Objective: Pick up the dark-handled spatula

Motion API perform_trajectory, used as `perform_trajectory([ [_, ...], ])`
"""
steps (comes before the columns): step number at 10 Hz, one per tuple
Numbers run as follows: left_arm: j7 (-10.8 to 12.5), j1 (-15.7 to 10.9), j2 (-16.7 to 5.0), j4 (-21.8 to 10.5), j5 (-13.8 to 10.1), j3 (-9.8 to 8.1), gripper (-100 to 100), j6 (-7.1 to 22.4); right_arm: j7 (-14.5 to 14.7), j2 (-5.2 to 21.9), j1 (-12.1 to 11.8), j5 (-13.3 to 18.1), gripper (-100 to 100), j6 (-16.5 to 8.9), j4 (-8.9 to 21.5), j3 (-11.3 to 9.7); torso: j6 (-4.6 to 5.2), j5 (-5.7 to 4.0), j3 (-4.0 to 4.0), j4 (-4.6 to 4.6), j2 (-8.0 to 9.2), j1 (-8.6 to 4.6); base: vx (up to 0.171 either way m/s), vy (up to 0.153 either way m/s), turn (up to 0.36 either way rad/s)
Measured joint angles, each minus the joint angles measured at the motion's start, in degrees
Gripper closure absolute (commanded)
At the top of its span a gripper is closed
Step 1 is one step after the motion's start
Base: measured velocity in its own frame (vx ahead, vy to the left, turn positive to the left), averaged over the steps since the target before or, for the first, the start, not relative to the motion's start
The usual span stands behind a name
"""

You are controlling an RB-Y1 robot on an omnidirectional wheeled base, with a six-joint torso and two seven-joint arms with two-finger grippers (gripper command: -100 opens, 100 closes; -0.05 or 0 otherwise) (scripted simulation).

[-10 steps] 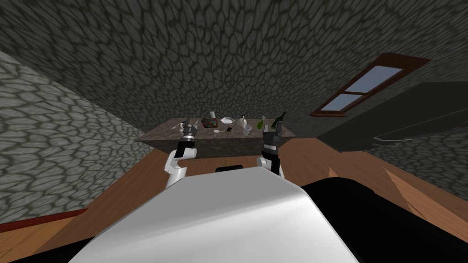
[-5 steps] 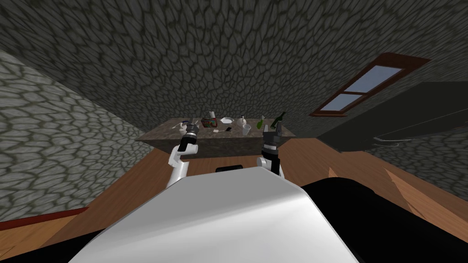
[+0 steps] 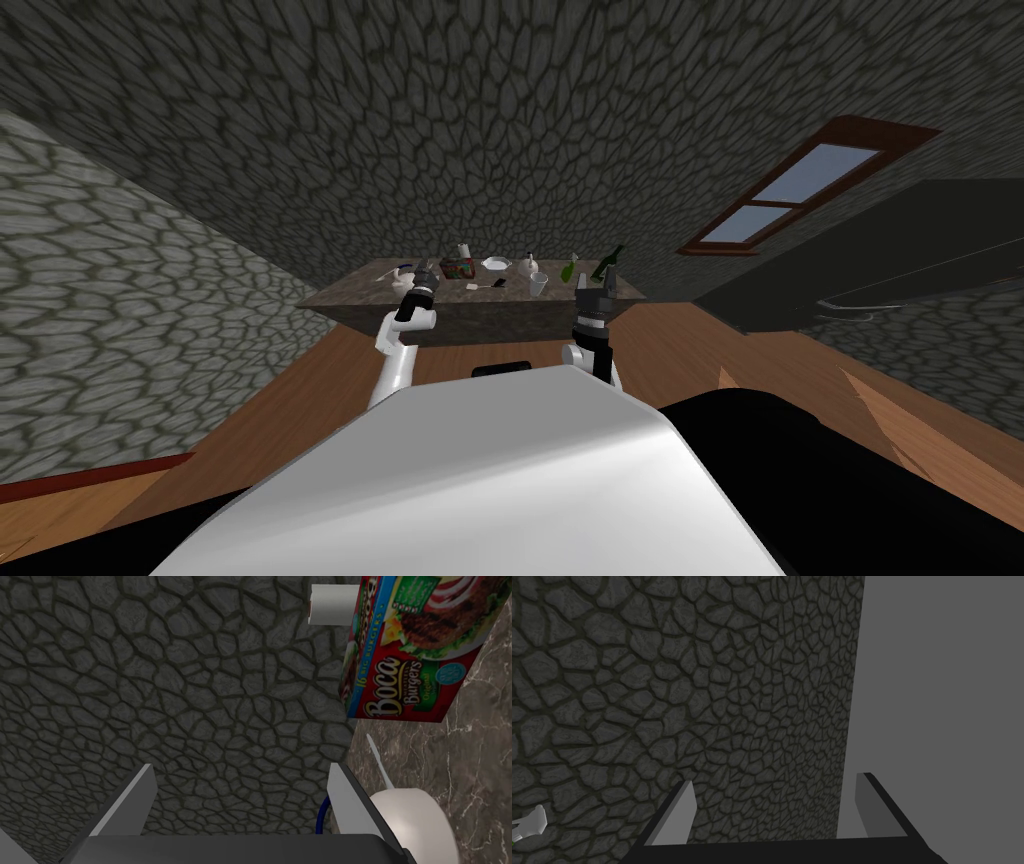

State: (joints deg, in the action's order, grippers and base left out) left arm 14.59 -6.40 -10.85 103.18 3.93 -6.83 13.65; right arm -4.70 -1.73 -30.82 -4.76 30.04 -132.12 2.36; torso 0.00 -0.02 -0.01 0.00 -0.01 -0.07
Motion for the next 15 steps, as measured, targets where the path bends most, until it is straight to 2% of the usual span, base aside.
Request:
perform_trajectory([
  [2, 0.18, -1.34, -0.14, -1.31, -0.13, -0.08, -100, 2.55, 0.0, 0.0, 0.0, 0.0, 0, 0.0, 0.0, 0.0, -0.02, 0.0, 0.0, 0.0, 0.0, 0.03, -0.002, -0.012, -0.001],
  [6, 0.69, -7.04, -0.36, -6.55, -0.69, -0.26, -100, 9.14, 0.0, 0.0, 0.0, 0.0, 0, 0.0, 0.0, 0.0, -0.01, 0.0, -0.02, -0.01, -0.03, 0.0, 0.001, -0.013, -0.004],
  [7, 0.73, -7.38, -0.56, -6.86, -0.92, -0.24, -100, 10.63, 0.0, 0.0, 0.0, 0.0, 0, 0.0, 0.0, 0.0, -0.02, 0.01, -0.01, -0.01, -0.01, 0.03, 0.005, -0.011, -0.005],
  [9, 0.87, -10.44, -0.43, -10.0, -1.14, -0.28, -100, 13.69, 0.0, 0.0, 0.0, 0.0, 0, 0.0, 0.0, 0.0, -0.02, 0.0, -0.03, -0.01, -0.05, 0.01, 0.006, -0.009, -0.005],
  [10, 0.89, -10.58, -0.46, -10.21, -1.25, -0.24, -100, 14.93, 0.0, 0.0, 0.0, 0.0, 0, 0.0, 0.0, 0.0, -0.03, 0.01, -0.01, -0.01, -0.02, 0.04, 0.009, -0.011, -0.008],
  [12, 0.97, -13.17, -0.84, -12.32, -2.15, -0.18, -100, 18.7, 0.0, 0.0, 0.0, 0.0, 0, 0.0, 0.0, 0.0, -0.02, 0.0, -0.03, -0.01, -0.05, 0.02, 0.018, -0.012, -0.013],
  [14, 1.05, -16.07, -0.65, -15.73, -2.63, -0.08, -100, 21.81, 0.0, 0.0, 0.0, 0.0, 0, 0.0, 0.0, 0.0, -0.02, 0.0, -0.06, -0.03, -0.1, 0.02, 0.017, -0.006, -0.007],
  [15, 1.04, -16.6, -0.69, -16.51, -2.74, -0.07, -100, 23.19, 0.0, 0.0, 0.0, 0.0, 0, 0.0, 0.0, 0.0, -0.03, 0.01, -0.04, -0.02, -0.06, 0.04, 0.02, -0.004, -0.021],
])
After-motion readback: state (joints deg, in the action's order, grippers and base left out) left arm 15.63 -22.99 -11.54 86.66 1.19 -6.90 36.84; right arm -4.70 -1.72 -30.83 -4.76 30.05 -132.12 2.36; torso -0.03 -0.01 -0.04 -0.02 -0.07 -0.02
